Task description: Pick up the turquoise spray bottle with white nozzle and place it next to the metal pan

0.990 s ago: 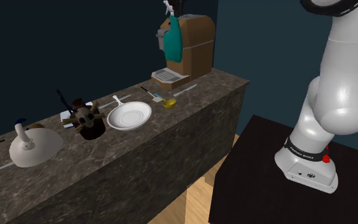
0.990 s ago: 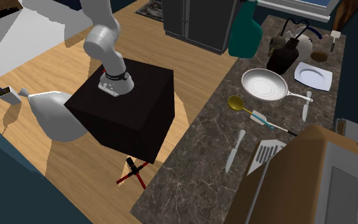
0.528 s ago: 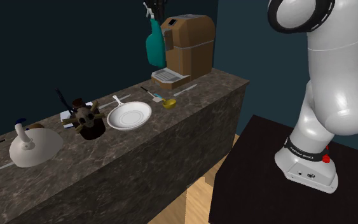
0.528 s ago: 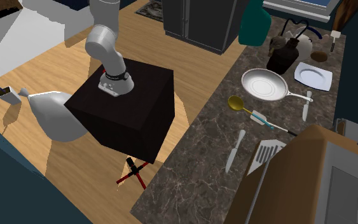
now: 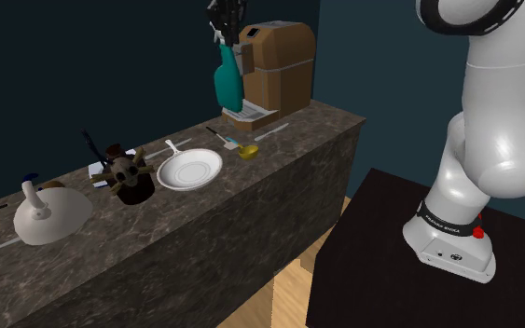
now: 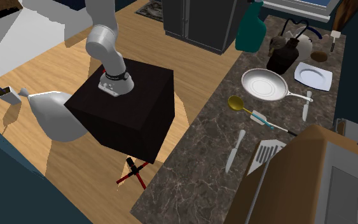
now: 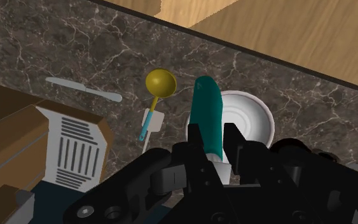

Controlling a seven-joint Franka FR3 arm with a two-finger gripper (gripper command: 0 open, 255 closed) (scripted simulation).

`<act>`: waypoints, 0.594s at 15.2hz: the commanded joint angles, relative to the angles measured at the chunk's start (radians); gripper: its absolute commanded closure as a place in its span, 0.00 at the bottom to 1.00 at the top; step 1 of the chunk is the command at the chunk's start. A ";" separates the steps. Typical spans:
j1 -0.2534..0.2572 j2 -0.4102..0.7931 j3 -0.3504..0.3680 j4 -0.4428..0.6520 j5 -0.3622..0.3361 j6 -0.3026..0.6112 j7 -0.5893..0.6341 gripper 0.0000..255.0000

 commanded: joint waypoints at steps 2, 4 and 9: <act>0.002 -0.036 0.001 -0.097 -0.003 0.062 0.007 1.00; 0.004 -0.055 0.001 -0.153 -0.004 0.099 0.011 1.00; 0.006 -0.093 0.002 -0.276 -0.007 0.184 0.020 1.00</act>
